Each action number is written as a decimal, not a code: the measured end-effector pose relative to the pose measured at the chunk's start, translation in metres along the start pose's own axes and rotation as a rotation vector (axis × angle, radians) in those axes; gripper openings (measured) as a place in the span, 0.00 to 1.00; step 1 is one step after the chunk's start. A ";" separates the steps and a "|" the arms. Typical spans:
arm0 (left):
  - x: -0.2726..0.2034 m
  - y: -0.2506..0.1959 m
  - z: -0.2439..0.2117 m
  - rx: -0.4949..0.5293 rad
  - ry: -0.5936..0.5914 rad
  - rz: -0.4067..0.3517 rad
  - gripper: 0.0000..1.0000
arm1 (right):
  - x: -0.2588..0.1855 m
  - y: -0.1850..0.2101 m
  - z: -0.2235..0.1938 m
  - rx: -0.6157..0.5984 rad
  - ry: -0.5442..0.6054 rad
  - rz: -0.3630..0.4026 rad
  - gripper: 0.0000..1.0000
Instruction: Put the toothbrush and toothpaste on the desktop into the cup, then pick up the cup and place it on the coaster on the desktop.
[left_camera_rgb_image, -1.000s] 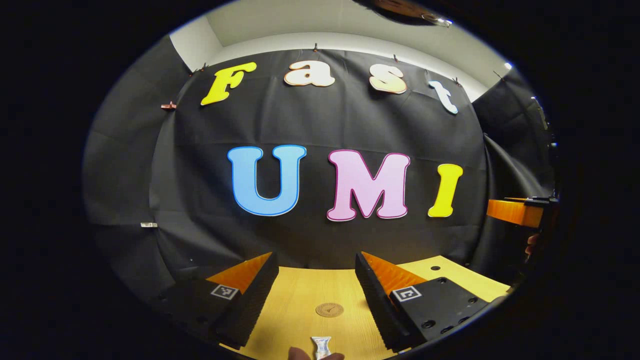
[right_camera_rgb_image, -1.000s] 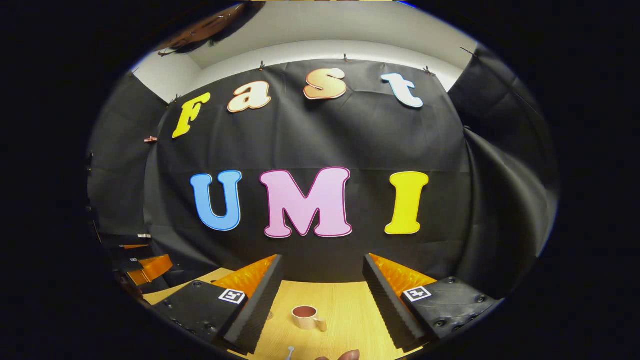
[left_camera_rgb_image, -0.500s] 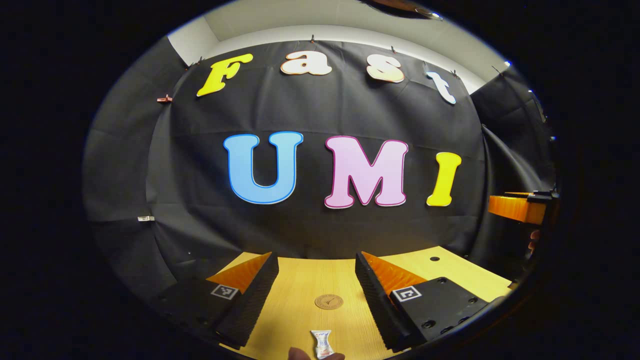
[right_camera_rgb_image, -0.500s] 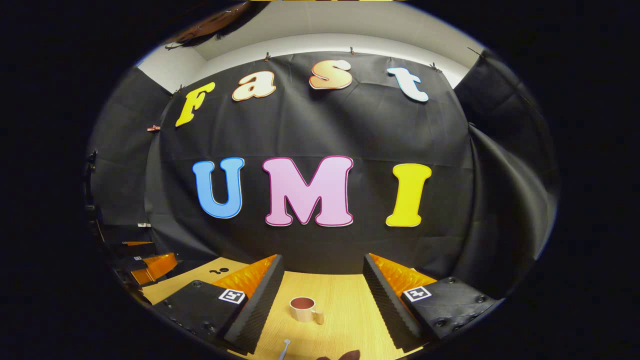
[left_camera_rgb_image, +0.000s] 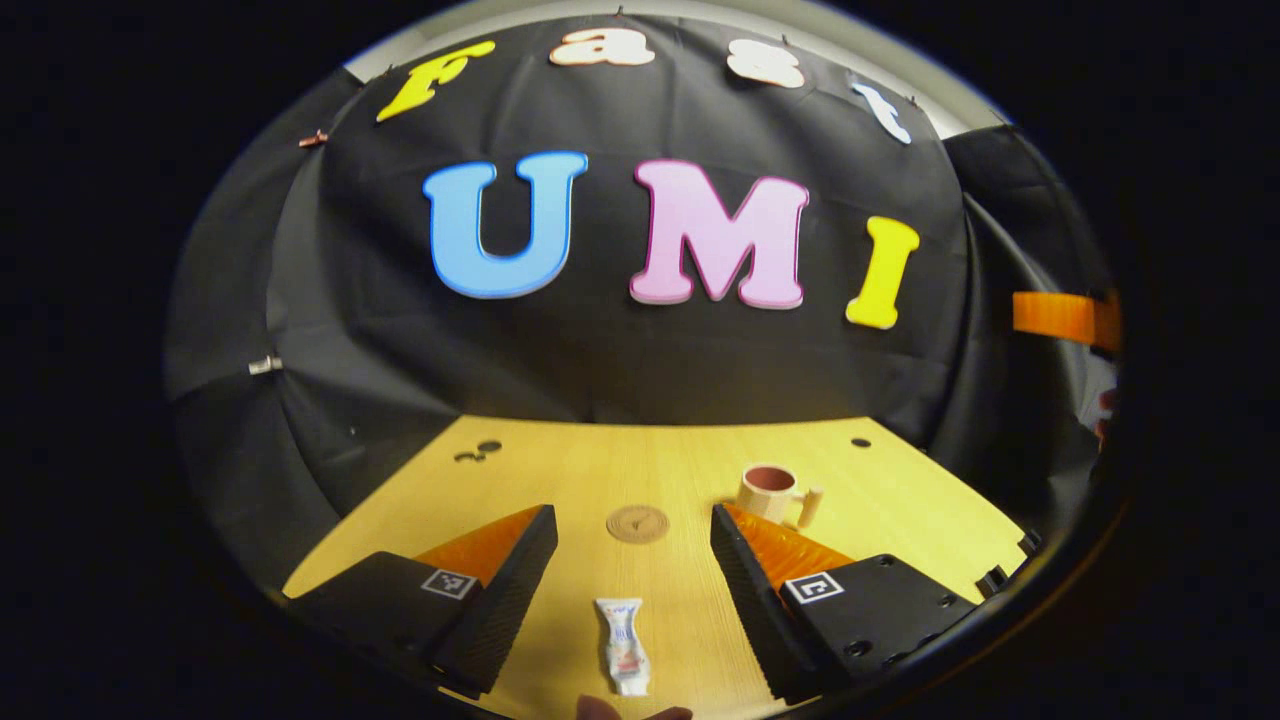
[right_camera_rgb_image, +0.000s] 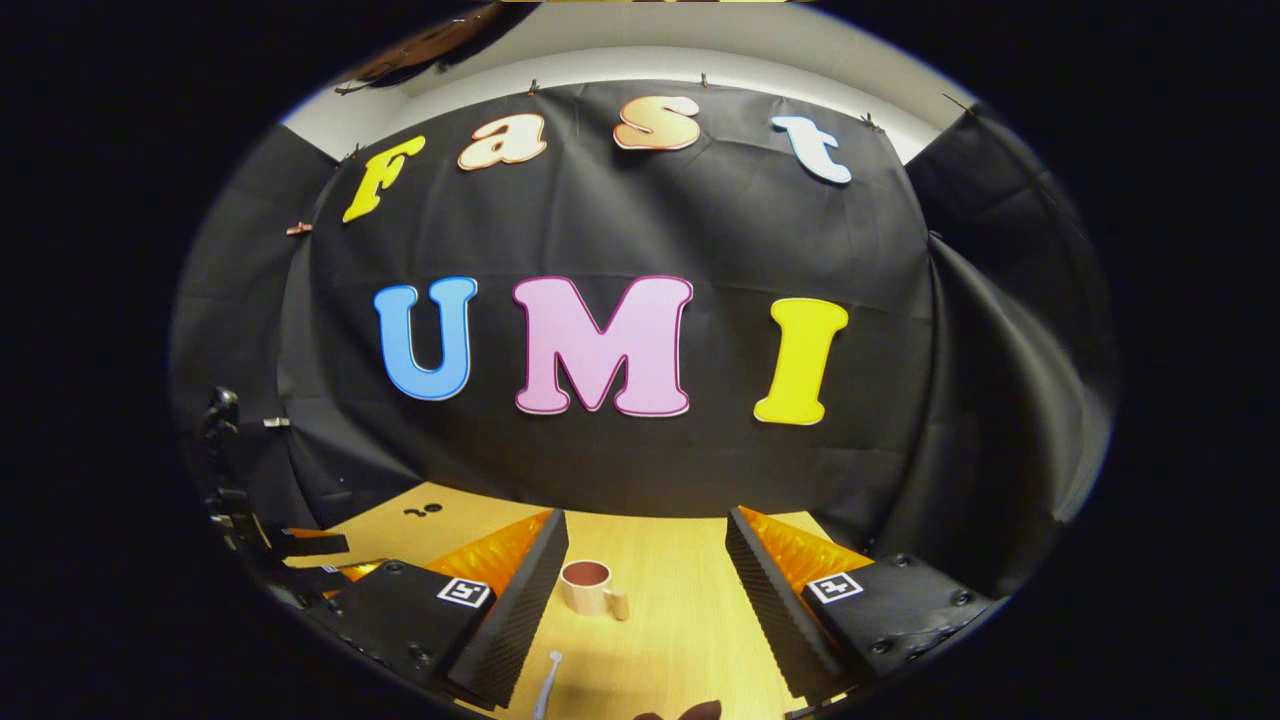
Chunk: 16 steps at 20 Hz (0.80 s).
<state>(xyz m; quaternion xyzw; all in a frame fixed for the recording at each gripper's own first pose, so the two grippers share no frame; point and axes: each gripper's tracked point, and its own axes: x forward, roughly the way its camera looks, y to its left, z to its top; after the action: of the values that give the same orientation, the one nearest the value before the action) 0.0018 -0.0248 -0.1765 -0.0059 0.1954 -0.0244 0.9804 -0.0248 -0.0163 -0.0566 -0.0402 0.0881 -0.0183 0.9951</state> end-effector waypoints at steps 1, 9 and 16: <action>0.008 0.001 -0.019 -0.005 0.042 0.004 0.96 | -0.002 -0.002 -0.003 -0.006 0.015 -0.007 0.98; 0.048 0.016 -0.129 -0.035 0.311 0.045 0.95 | -0.019 -0.011 -0.036 -0.030 0.127 -0.045 0.96; 0.067 0.027 -0.176 -0.030 0.430 0.060 0.94 | -0.021 -0.010 -0.049 -0.019 0.166 -0.073 0.98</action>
<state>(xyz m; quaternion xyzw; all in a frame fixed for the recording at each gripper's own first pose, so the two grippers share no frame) -0.0023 -0.0013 -0.3656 -0.0094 0.4005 0.0072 0.9162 -0.0547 -0.0293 -0.0997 -0.0514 0.1689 -0.0570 0.9826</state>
